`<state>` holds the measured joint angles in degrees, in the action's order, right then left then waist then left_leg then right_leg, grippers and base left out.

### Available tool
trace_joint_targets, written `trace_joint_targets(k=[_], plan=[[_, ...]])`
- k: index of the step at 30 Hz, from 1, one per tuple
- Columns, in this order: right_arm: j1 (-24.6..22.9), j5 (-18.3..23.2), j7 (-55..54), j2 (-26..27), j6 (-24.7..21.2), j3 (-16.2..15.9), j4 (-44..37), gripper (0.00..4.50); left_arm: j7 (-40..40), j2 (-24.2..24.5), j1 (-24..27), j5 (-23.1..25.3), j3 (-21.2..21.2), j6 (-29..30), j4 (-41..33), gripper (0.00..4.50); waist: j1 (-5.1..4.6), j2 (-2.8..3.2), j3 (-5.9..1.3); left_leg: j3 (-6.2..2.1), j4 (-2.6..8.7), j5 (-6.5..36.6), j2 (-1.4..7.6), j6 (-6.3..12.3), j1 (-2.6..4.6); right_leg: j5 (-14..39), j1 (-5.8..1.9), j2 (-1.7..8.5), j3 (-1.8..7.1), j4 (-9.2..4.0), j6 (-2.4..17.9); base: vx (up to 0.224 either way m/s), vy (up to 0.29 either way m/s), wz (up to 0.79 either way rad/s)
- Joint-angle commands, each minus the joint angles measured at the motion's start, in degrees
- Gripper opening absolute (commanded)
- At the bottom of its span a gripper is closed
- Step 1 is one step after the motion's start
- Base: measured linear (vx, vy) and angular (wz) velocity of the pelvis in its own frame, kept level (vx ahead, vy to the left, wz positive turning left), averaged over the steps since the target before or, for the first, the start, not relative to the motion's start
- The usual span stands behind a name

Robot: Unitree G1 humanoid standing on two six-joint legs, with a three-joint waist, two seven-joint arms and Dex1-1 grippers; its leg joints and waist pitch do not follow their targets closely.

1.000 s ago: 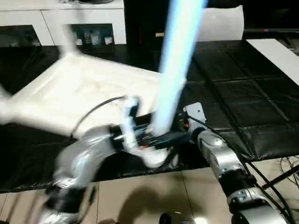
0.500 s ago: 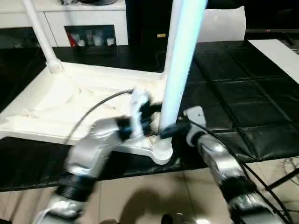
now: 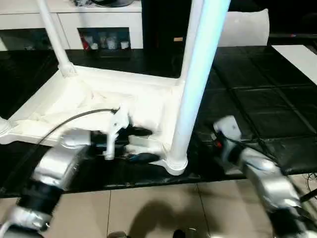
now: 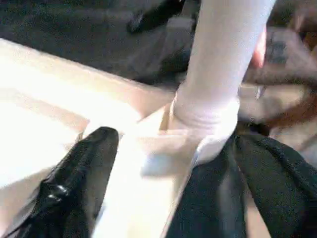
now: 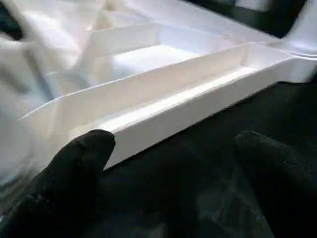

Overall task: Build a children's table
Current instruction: Rotate table base, then rotate leg to tighten

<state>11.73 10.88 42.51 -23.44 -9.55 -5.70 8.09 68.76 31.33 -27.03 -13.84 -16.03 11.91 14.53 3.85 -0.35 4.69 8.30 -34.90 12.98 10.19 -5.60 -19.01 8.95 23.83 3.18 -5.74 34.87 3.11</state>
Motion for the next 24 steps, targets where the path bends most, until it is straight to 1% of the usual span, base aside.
trace_joint_targets(k=[1,2,3,4,5,6,7,8,9,10,11,12,14,15,16,17,18,19,20,21,23,24], plan=[[-1.38,2.45,4.16,-2.80,-3.22,0.05,-5.13,4.50,1.48,1.97,-1.81,4.30,-2.34,-3.24,2.51,3.99,0.52,-0.24,-4.60,0.08,3.70,4.15,1.37,5.83,-0.87,26.52,-4.27,4.03,3.24,-5.90,-0.33,0.000,0.000,0.00],[-1.58,2.65,4.50,-3.09,-3.61,0.08,-5.60,4.50,1.60,2.09,-1.94,4.51,-2.52,-3.38,2.68,3.87,0.47,-0.24,-4.53,0.09,3.79,4.13,1.38,5.87,-0.92,26.55,-4.27,3.97,3.21,-5.98,-0.39,0.000,0.000,0.00],[-2.15,3.20,5.65,-4.05,-4.32,-0.03,-6.81,4.50,2.11,2.28,-2.21,4.74,-2.87,-3.63,2.91,3.77,0.54,-0.13,-4.66,0.05,3.77,3.78,1.44,5.44,-1.05,26.47,-4.35,4.24,3.11,-5.84,-0.20,0.000,0.000,0.00],[-3.54,4.71,8.32,-6.29,-5.98,-0.18,-9.74,4.50,3.24,2.21,-2.96,5.07,-3.16,-4.65,3.78,3.71,0.57,-0.23,-4.62,0.11,3.72,4.02,1.43,5.34,-1.01,27.15,-4.25,4.21,3.02,-6.17,-0.16,0.000,0.000,0.00],[-4.39,5.94,9.96,-7.74,-7.25,-0.22,-11.67,4.50,3.93,2.08,-3.50,5.17,-3.43,-4.99,4.20,3.71,0.70,-0.25,-4.65,0.18,3.64,4.03,1.35,5.57,-0.97,27.22,-4.29,4.17,3.06,-6.28,-0.30,0.000,0.000,0.00],[-5.11,7.04,11.32,-8.95,-8.28,-0.27,-13.33,4.50,4.21,1.97,-4.00,5.58,-3.78,-5.53,4.63,3.53,0.97,-0.20,-4.75,0.11,3.73,3.64,1.55,5.87,-0.98,26.29,-4.33,4.24,3.09,-6.03,0.08,0.000,0.000,0.00],[-5.60,7.80,12.23,-9.78,-9.12,-0.26,-14.54,4.50,4.54,1.82,-4.42,6.04,-3.99,-6.27,5.30,3.43,1.14,-0.28,-4.74,0.06,3.74,3.56,1.67,6.08,-1.07,25.62,-4.32,4.18,3.05,-6.00,0.23,0.000,0.000,0.00],[-6.17,8.92,13.56,-10.94,-10.58,-0.20,-16.20,4.50,5.11,1.63,-5.05,6.81,-4.50,-7.15,6.40,3.35,1.17,-0.24,-4.82,0.03,3.78,3.63,1.72,6.02,-1.07,25.19,-4.40,4.23,3.03,-5.89,0.55,0.000,0.000,0.00],[-6.75,10.10,15.05,-12.21,-12.19,-0.11,-18.06,4.50,5.55,1.26,-5.84,7.77,-5.07,-8.44,7.98,3.29,1.35,-0.34,-4.77,0.13,3.74,3.64,1.55,6.29,-0.99,25.39,-4.30,4.14,3.01,-6.16,0.20,0.000,0.000,0.00],[-6.94,10.47,15.53,-12.69,-12.73,-0.12,-18.72,4.50,5.51,1.00,-6.15,8.10,-5.28,-8.97,8.57,3.23,1.54,-0.29,-4.81,0.10,3.76,3.74,1.66,6.10,-0.96,25.53,-4.32,4.33,2.97,-6.10,0.33,0.000,0.000,0.00],[-7.13,10.91,15.80,-13.26,-13.73,-0.11,-19.56,4.50,5.44,0.63,-6.64,8.38,-5.58,-9.74,9.60,3.23,1.51,-0.39,-4.79,0.12,3.75,3.63,1.58,6.04,-1.10,25.67,-4.37,4.32,2.91,-6.17,0.31,0.000,0.000,0.00],[-7.27,11.24,15.96,-13.67,-14.49,-0.10,-20.17,4.50,5.44,0.37,-7.00,8.58,-5.79,-10.30,10.35,3.01,1.56,-0.46,-4.75,0.16,3.74,3.80,1.48,5.90,-1.04,26.26,-4.32,4.22,2.86,-6.34,0.06,0.000,0.000,0.00],[-7.46,11.56,16.54,-14.48,-15.33,-0.34,-21.41,4.50,5.62,-0.23,-7.72,9.09,-6.25,-11.11,11.82,2.93,1.74,-0.38,-4.88,0.21,3.76,3.77,1.55,5.73,-0.91,26.43,-4.31,4.42,2.80,-6.45,0.17,0.000,0.000,0.00],[-7.50,11.62,16.64,-14.63,-15.49,-0.37,-21.66,4.50,5.69,-0.33,-7.83,9.20,-6.29,-11.26,12.08,2.85,1.69,-0.41,-4.81,0.10,3.86,3.88,1.66,5.59,-1.04,26.43,-4.36,4.47,2.75,-6.52,0.31,0.000,0.000,0.00],[-7.54,11.98,16.64,-14.77,-16.10,-0.37,-22.11,4.50,5.83,-0.52,-8.08,9.41,-6.44,-11.58,12.61,2.74,1.68,-0.43,-4.86,0.03,3.90,4.09,1.78,5.39,-0.98,26.09,-4.36,4.55,2.73,-6.35,0.41,0.000,0.000,0.00],[-7.53,12.16,16.64,-14.85,-16.47,-0.44,-22.40,4.50,5.92,-0.84,-8.42,9.67,-6.59,-11.86,13.27,2.74,1.60,-0.68,-4.78,0.07,3.90,4.13,1.70,5.48,-1.03,26.30,-4.34,4.46,2.72,-6.50,0.27,0.000,0.000,0.00],[-7.53,12.27,16.64,-14.91,-16.70,-0.49,-22.59,4.50,5.97,-1.07,-8.67,9.85,-6.70,-12.04,13.72,2.63,1.75,-0.54,-4.85,0.11,3.82,4.17,1.62,5.37,-0.91,26.55,-4.31,4.61,2.76,-6.47,0.22,0.000,0.000,0.00],[-7.55,12.52,16.61,-15.03,-17.25,-0.54,-22.97,4.50,6.36,-1.37,-9.09,10.22,-6.89,-12.58,14.56,2.50,1.77,-0.68,-4.79,0.13,3.83,4.07,1.55,5.46,-1.00,27.09,-4.34,4.61,2.73,-6.63,0.00,0.000,0.000,0.00],[-7.55,12.61,16.61,-15.09,-17.55,-0.67,-23.18,4.50,6.74,-1.74,-9.51,10.48,-7.00,-13.03,15.35,2.47,1.83,-0.62,-4.79,0.14,3.84,4.12,1.58,5.45,-0.90,27.29,-4.24,4.60,2.72,-6.67,-0.03,0.000,0.000,0.00],[-7.50,12.50,16.62,-15.11,-17.85,-0.98,-23.31,4.50,7.22,-2.43,-10.18,10.69,-7.10,-13.63,16.60,2.40,1.83,-0.84,-4.82,0.19,3.77,4.02,1.52,5.42,-1.03,27.43,-4.34,4.55,2.66,-6.72,-0.38,0.000,0.000,0.00],[-7.48,12.46,16.62,-15.13,-17.95,-1.04,-23.35,4.50,7.37,-2.55,-10.31,10.72,-7.14,-13.73,16.86,2.18,2.05,-0.74,-4.93,0.15,3.76,3.58,1.52,5.34,-1.09,27.35,-4.39,4.73,2.68,-6.67,-0.69,0.000,0.000,0.00],[-7.46,12.38,16.60,-15.12,-18.03,-1.13,-23.41,4.50,7.45,-2.64,-10.46,10.95,-7.34,-14.04,17.13,2.18,2.09,-0.81,-5.01,0.10,3.80,3.43,1.61,5.29,-1.13,26.65,-4.42,4.68,2.63,-6.54,-0.63,0.000,0.000,0.00]])
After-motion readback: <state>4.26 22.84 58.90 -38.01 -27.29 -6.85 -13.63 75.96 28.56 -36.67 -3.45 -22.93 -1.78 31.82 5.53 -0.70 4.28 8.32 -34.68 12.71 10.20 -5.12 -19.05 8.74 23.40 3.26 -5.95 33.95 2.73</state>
